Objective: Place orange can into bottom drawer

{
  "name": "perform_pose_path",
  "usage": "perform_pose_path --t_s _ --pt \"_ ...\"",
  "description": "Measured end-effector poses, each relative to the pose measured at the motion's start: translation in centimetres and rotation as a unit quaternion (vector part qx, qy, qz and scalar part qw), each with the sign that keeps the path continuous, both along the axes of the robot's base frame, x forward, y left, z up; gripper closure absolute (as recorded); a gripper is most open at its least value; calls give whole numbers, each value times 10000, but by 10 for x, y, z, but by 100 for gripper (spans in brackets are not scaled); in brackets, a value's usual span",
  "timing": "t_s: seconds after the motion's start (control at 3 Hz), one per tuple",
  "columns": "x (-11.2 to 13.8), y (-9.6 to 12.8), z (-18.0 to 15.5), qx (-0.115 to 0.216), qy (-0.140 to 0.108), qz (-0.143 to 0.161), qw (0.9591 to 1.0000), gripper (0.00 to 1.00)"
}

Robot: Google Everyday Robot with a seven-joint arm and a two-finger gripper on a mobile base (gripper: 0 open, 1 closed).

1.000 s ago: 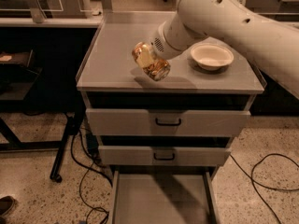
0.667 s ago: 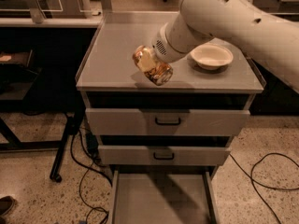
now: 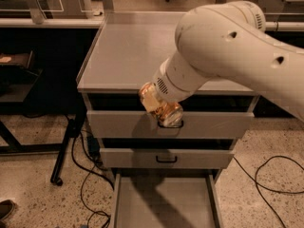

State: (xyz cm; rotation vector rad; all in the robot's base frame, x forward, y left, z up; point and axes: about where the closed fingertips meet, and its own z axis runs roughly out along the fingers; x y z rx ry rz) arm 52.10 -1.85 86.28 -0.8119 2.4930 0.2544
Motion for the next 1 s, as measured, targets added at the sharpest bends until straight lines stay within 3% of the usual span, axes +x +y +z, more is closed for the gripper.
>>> perform_pose_path --t_s 0.33,0.67,1.0 --pt "-6 2 -12 22 147 -39 9999 100" --pt "-21 13 -47 190 626 -64 9978 100" --pt "-44 28 -109 494 1299 -164 9902 100"
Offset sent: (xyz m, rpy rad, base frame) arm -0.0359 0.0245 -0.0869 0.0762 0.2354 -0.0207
